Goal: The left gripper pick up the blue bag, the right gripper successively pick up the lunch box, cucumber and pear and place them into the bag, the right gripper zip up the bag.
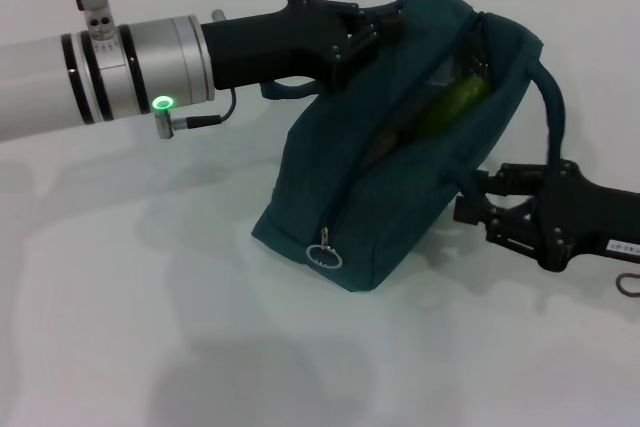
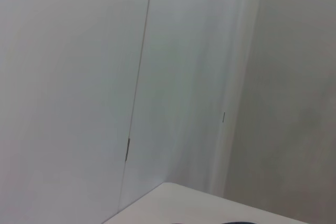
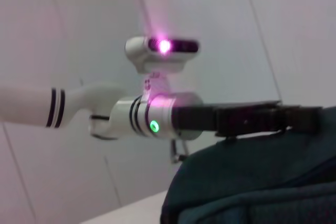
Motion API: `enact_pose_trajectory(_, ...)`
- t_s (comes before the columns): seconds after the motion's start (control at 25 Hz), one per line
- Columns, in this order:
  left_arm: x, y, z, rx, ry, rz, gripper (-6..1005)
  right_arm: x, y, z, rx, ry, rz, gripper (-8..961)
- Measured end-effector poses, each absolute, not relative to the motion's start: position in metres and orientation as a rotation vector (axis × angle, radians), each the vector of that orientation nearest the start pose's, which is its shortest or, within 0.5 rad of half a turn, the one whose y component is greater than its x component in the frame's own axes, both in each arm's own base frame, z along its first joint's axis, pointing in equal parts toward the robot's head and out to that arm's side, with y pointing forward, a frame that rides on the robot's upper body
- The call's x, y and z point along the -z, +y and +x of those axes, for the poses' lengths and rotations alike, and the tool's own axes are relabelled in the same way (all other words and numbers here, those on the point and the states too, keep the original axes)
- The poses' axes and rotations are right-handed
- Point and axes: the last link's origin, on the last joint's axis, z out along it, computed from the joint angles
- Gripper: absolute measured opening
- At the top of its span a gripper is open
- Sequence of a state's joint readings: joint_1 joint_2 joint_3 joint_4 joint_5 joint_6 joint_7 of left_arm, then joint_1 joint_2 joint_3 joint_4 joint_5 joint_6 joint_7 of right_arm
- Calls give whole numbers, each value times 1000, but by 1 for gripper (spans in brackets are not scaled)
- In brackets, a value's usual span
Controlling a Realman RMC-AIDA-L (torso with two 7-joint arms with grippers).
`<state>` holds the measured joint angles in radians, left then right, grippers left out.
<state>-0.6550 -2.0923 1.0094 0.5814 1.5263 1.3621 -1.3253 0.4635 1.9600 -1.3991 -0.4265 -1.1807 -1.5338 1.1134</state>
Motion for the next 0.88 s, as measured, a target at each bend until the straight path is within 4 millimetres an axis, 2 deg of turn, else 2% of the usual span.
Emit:
enact_pose_trajectory(0.2,25,376,-178,993,-445,-2638,42,24,302,244,-1034,440,-2781,294)
enact_pose_trajectory(0.4,24,376,-181,992,-449,-2626,42,16,299,249,-1057,386,-2724,274)
enact_pose_trajectory(0.6,28,374,-184,1021,-446,-2602,42,4,295,257,-1132,370,-2566,108)
enact_pose_trajectory(0.88,30,372,-191,1111,-550,-2526,42,-3,287,264,-1182,361,-2477,78)
